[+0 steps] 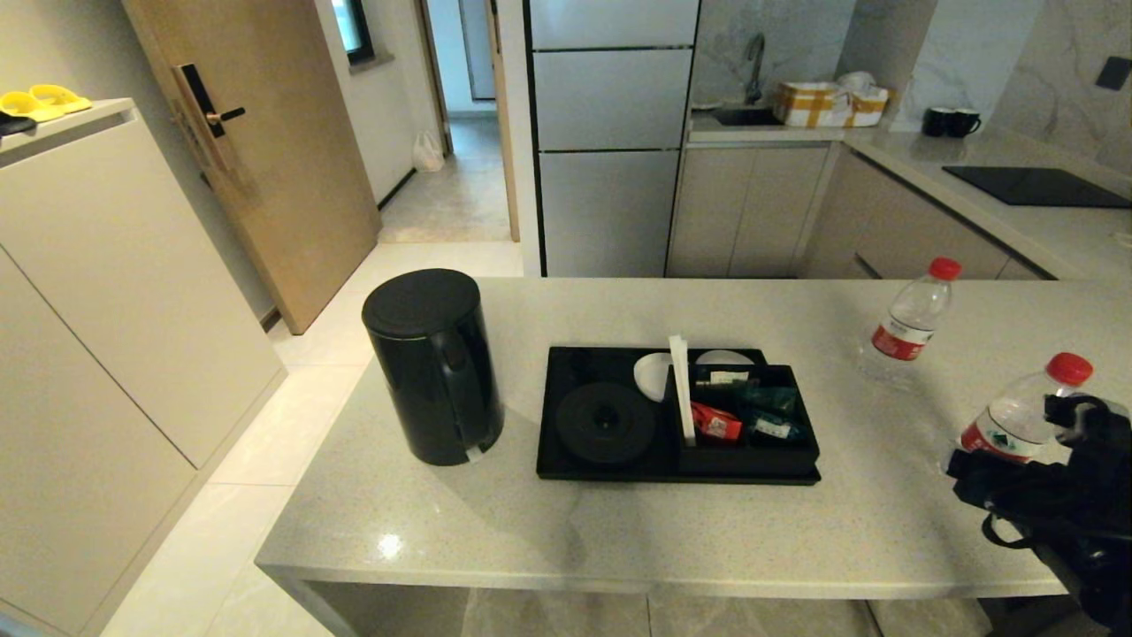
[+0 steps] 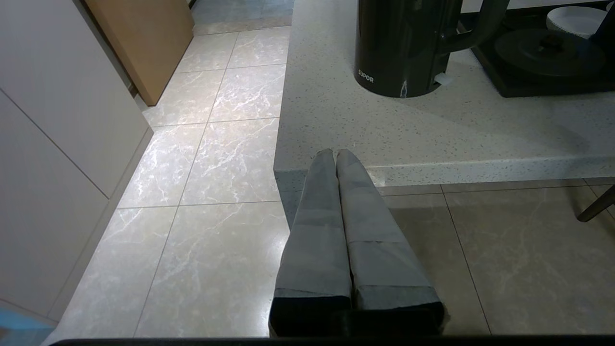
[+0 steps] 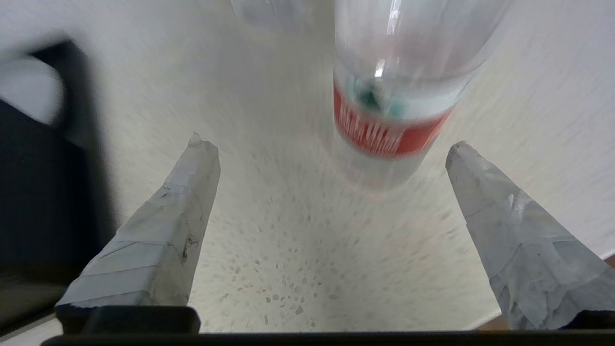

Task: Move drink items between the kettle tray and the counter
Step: Return the bottled water to its original position

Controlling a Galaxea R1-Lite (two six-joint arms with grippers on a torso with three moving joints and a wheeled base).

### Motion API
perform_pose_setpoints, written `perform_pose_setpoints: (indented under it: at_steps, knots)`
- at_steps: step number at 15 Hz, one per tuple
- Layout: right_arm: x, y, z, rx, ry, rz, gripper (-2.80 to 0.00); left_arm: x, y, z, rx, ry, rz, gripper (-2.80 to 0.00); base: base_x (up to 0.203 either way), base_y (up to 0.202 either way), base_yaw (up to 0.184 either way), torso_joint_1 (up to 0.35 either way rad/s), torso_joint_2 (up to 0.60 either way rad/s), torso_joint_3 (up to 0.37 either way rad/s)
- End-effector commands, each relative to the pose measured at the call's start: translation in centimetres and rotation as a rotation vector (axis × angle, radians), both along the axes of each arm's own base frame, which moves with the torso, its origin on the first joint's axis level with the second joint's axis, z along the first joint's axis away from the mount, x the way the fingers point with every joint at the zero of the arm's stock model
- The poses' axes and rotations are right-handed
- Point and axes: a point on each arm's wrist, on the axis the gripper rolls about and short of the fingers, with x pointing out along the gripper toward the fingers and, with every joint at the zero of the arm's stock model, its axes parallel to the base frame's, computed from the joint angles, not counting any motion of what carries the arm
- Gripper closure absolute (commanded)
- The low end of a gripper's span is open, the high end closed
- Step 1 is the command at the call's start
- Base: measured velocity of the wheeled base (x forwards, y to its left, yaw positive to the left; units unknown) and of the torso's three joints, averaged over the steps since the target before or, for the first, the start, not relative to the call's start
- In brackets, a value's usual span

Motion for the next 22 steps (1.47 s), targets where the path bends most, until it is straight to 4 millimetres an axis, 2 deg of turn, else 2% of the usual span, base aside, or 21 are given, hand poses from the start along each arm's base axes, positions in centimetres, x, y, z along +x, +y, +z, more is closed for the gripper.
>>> perform_pose_setpoints:
  at_steps: [1, 3, 4, 6, 7, 8, 9, 10, 12, 13, 15, 17, 20, 22]
  knots:
    - [-1.8, 0.1, 3.3, -0.045, -0.117, 0.012, -2.80, 0.0, 0.0, 0.0, 0.001, 0.000, 0.001, 0.00, 0.000, 0.000, 0.000, 0.000, 0.00, 0.000]
    - [-1.9, 0.0, 4.0, -0.064, -0.084, 0.015, -2.80, 0.0, 0.0, 0.0, 0.001, 0.000, -0.001, 0.00, 0.000, 0.000, 0.000, 0.000, 0.00, 0.000]
    - [-1.7, 0.0, 5.4, -0.064, -0.085, 0.014, -2.80, 0.0, 0.0, 0.0, -0.001, 0.001, 0.001, 0.00, 0.000, 0.000, 0.000, 0.000, 0.00, 0.000]
    - [-1.7, 0.4, 11.6, -0.032, -0.145, 0.036, -2.80, 0.0, 0.0, 0.0, 0.001, 0.000, 0.001, 0.00, 0.000, 0.000, 0.000, 0.000, 0.00, 0.000]
    - [-2.5, 1.0, 14.2, 0.003, -0.076, 0.073, -2.80, 0.0, 0.0, 0.0, -0.001, 0.000, -0.001, 0.00, 0.000, 0.000, 0.000, 0.000, 0.00, 0.000]
    - [-4.4, 1.6, 16.4, 0.046, 0.013, 0.122, -2.80, 0.0, 0.0, 0.0, 0.001, 0.000, -0.001, 0.00, 0.000, 0.000, 0.000, 0.000, 0.00, 0.000]
    - [-7.6, 2.2, 18.9, 0.093, 0.050, 0.187, -2.80, 0.0, 0.0, 0.0, 0.001, 0.000, -0.001, 0.00, 0.000, 0.000, 0.000, 0.000, 0.00, 0.000]
    - [-10.5, 2.5, 20.4, 0.128, 0.051, 0.245, -2.80, 0.0, 0.0, 0.0, 0.000, 0.000, -0.001, 0.00, 0.000, 0.000, 0.000, 0.000, 0.00, 0.000]
    - [-15.7, 2.7, 21.6, 0.171, 0.037, 0.384, -2.80, 0.0, 0.0, 0.0, -0.001, 0.000, -0.001, 0.00, 0.000, 0.000, 0.000, 0.000, 0.00, 0.000]
    - [-17.5, 2.5, 21.6, 0.170, 0.052, 0.426, 0.00, 0.0, 0.0, 0.0, 0.001, 0.000, -0.001, 0.00, 0.000, 0.000, 0.000, 0.000, 0.00, 0.000]
    - [-19.9, 1.9, 22.0, 0.155, 0.057, 0.453, 0.00, 0.0, 0.0, 0.0, 0.001, 0.000, -0.001, 0.00, 0.000, 0.000, 0.000, 0.000, 0.00, 0.000]
    - [-22.1, 1.3, 23.3, 0.090, 0.034, 0.455, 0.00, 0.0, 0.0, 0.0, 0.001, 0.000, -0.001, 0.00, 0.000, 0.000, 0.000, 0.000, 0.00, 0.000]
    - [-25.8, 0.5, 24.8, -0.028, -0.048, 0.196, 0.00, 0.0, 0.0, 0.0, 0.000, 0.000, 0.000, 0.00, 0.000, 0.000, 0.000, 0.000, 0.00, 0.000]
    - [-30.6, 1.4, 23.7, -0.101, -0.100, 0.068, 0.00, 0.0, 0.0, 0.0, 0.000, 0.000, -0.001, 0.00, 0.000, 0.000, 0.000, 0.000, 0.00, 0.000]
